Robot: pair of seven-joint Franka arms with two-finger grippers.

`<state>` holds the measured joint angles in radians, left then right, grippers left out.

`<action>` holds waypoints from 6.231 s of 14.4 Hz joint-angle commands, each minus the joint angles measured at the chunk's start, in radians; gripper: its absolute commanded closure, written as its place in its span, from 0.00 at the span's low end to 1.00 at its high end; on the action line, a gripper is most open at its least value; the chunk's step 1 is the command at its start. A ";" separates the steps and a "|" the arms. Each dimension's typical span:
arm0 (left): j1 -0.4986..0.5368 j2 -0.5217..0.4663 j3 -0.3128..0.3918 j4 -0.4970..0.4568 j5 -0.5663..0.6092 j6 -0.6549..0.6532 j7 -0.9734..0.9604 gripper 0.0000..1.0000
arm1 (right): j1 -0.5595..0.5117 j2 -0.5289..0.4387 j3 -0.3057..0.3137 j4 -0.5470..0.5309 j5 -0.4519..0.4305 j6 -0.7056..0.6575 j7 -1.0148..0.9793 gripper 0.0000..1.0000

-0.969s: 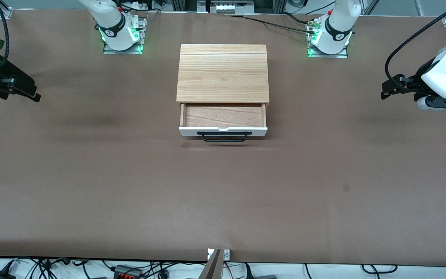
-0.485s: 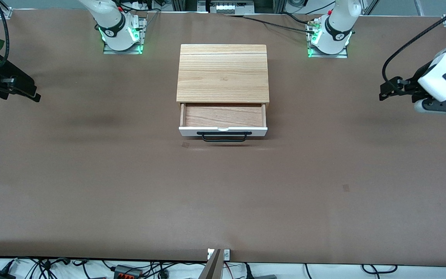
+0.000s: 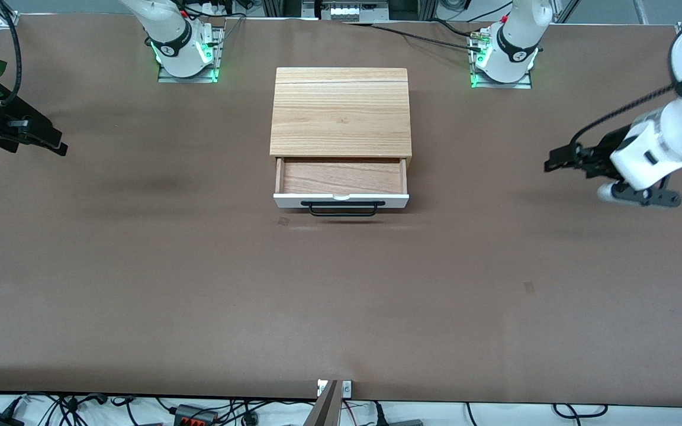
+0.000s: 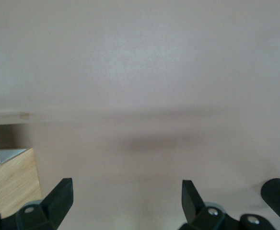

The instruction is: Close drawer with both arms simultaneously

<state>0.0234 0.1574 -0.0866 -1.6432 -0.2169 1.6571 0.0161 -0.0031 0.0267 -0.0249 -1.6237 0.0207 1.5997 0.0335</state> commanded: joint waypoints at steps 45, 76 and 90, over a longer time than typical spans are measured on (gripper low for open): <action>-0.456 0.353 -0.005 0.098 0.007 0.196 -0.424 0.00 | 0.520 0.526 0.008 -0.039 0.453 0.585 -0.023 0.00; -0.525 0.220 -0.004 -0.156 0.005 0.273 -0.467 0.00 | 0.485 0.533 0.016 -0.027 0.467 0.166 -0.080 0.00; -0.306 0.217 0.019 0.055 0.077 0.256 -0.455 0.00 | 0.413 0.438 -0.153 0.180 0.342 0.087 -0.073 0.00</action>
<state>-0.3244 0.3857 -0.0628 -1.6241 -0.1562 1.9406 -0.4442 0.4119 0.5038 -0.1542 -1.4559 0.4258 1.7451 -0.0305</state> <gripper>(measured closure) 0.000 0.000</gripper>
